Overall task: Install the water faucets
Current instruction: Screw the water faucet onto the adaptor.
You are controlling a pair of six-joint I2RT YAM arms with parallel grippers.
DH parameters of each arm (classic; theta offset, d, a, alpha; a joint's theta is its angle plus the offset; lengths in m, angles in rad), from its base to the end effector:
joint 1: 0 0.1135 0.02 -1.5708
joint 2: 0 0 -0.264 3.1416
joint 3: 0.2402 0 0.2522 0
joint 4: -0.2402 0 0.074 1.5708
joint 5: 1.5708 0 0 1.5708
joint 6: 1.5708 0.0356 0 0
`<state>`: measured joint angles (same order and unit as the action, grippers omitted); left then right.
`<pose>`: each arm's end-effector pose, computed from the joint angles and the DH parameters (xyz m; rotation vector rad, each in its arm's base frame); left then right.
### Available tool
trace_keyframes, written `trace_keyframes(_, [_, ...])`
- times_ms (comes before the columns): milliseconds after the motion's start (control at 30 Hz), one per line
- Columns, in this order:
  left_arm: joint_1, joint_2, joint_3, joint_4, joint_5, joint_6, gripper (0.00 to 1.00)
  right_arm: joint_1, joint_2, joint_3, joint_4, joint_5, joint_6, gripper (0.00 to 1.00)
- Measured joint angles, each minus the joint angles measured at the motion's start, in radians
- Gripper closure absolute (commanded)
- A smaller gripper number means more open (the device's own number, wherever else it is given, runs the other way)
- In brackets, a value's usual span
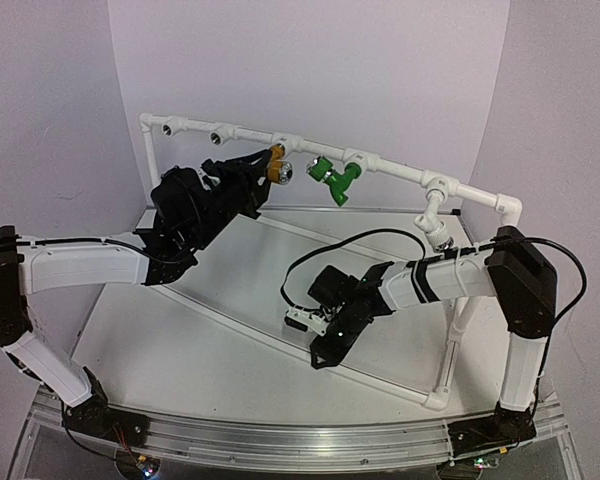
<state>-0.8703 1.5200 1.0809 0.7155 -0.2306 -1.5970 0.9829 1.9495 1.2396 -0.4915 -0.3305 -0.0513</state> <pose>0.2372 -0.2687 0.3570 -0.7820 1.3806 -1.8982 0.2019 0.3237 0.1442 -1.5040 2.4628 0.6718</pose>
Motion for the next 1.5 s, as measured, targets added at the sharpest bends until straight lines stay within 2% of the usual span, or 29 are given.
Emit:
trace_keyframes(900, [0.001,-0.021,-0.06,0.0,-0.016,0.001,1.0,0.002,0.007,0.0,0.002,0.002,-0.005,1.0])
trace_keyframes(1500, [0.017,-0.015,0.011,-0.005,0.017,0.034,1.0,0.002,0.007,0.008,-0.008,0.002,-0.005,1.0])
